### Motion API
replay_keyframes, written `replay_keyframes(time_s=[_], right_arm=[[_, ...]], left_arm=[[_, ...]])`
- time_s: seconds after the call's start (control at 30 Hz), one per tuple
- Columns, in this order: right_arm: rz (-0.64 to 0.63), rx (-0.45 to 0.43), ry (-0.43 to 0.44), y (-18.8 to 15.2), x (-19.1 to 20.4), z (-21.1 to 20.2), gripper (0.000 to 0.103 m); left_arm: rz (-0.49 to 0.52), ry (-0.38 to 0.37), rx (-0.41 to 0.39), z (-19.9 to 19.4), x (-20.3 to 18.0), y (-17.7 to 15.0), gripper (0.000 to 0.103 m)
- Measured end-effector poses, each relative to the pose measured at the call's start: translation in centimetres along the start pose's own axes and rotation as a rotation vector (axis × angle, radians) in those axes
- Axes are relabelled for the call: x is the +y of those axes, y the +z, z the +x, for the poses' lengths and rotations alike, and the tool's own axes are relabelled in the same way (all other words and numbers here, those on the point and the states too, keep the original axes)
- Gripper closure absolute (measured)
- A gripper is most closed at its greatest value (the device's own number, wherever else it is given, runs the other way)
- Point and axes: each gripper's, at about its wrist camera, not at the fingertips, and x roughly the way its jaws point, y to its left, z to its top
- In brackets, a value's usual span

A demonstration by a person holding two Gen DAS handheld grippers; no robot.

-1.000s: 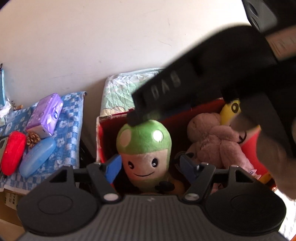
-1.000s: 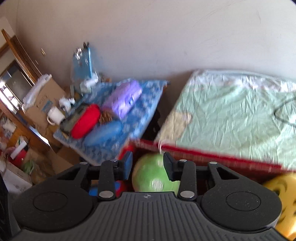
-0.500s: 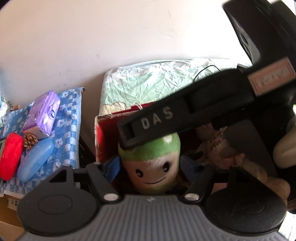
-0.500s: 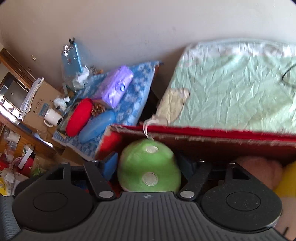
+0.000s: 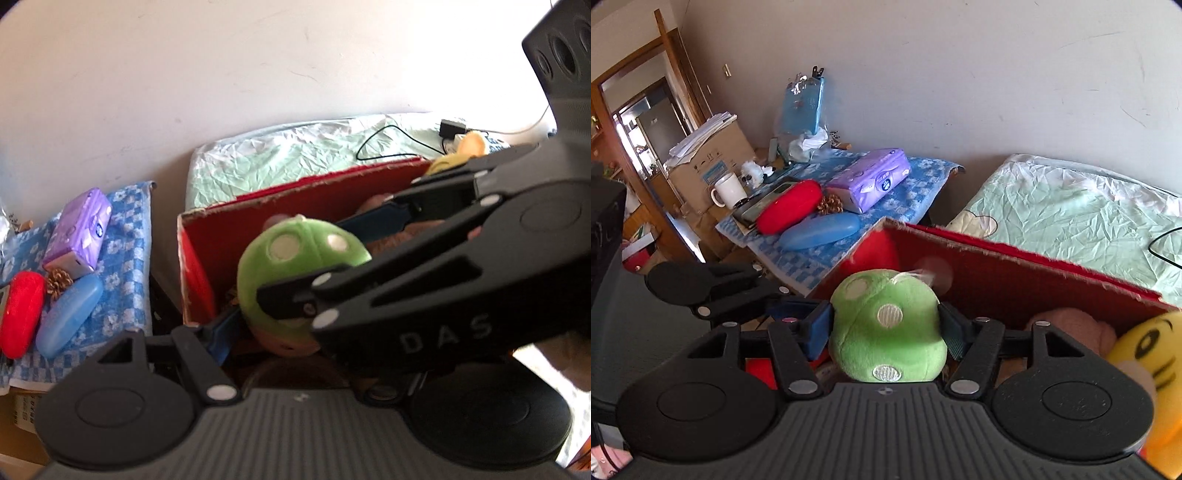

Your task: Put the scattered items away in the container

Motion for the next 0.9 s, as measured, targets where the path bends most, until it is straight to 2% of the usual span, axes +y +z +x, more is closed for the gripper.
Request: replay_keyframes(time_s=[0.2,0.37,0.53,0.67,0.8,0.9], right_arm=[[0.035,0.008,0.042,1.3,-1.3,2.0,0.039],[0.095,0.062,0.026,3.2,-2.1,4.6,0.038],[0.109,0.044,0.015,4.5,-1.3,5.0,0.040],[0.076,0.017,0.026,4.4,-1.6,5.1,0.040],[0.179,0.088,0.040,2.8,-3.9,6.9,0.038],[0.223,0.061,0.056,2.4,-4.5,6.3,0.037]], left_arm=[[-0.036,0.039,0.033,1.1,1.1,0.6,0.029],[-0.044,0.025,0.022,0.8,1.2,1.0,0.031],[-0.025,0.010,0.022,0.6,1.1,0.8,0.032],[-0.026,0.014,0.038,1.2,1.0,1.0,0.031],[0.036,0.056,0.064,2.2,-0.1,1.1,0.031],[0.037,0.052,0.068,2.7,-0.1,1.2,0.029]])
